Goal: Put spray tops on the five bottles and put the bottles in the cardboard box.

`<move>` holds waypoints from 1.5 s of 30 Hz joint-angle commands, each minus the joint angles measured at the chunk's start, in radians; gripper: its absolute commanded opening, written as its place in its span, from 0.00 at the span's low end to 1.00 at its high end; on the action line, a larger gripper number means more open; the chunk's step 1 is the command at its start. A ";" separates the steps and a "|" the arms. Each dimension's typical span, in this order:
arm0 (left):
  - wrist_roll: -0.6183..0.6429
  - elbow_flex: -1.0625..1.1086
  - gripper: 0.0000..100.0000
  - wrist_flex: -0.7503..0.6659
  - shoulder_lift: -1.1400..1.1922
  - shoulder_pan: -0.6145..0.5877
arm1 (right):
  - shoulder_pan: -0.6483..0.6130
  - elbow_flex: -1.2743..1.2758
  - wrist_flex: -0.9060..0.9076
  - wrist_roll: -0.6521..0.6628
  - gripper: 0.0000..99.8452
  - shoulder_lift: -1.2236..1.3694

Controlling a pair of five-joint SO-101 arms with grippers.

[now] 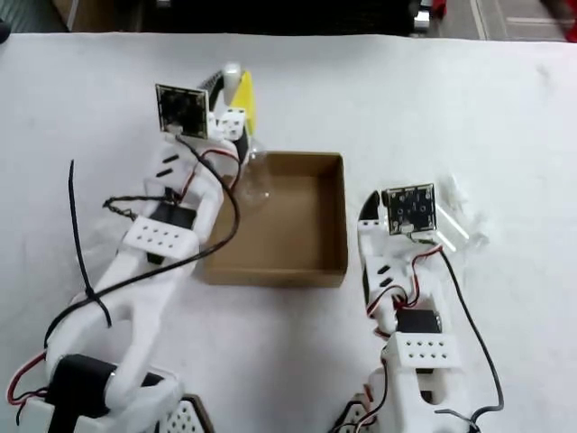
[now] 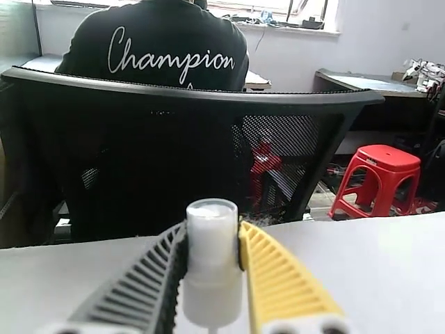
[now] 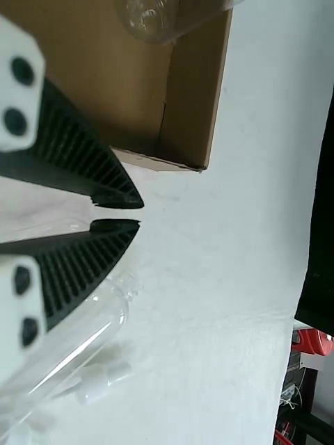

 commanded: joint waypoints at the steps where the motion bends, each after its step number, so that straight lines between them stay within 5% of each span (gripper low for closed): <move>1: -0.017 0.035 0.02 -0.028 -0.010 -0.010 | 0.004 -0.012 -0.021 0.000 0.02 -0.008; 17: -0.017 0.118 0.03 -0.021 -0.004 0.033 | 0.004 -0.014 -0.021 0.000 0.02 -0.008; 22: -0.014 0.167 0.15 -0.021 -0.008 0.041 | 0.004 -0.014 -0.021 0.000 0.02 -0.008; 33: -0.015 0.170 0.14 -0.021 -0.016 0.039 | 0.004 -0.014 -0.021 0.002 0.02 -0.008; 45: -0.043 0.259 0.18 0.041 -0.242 0.042 | 0.004 -0.014 -0.021 0.002 0.02 -0.008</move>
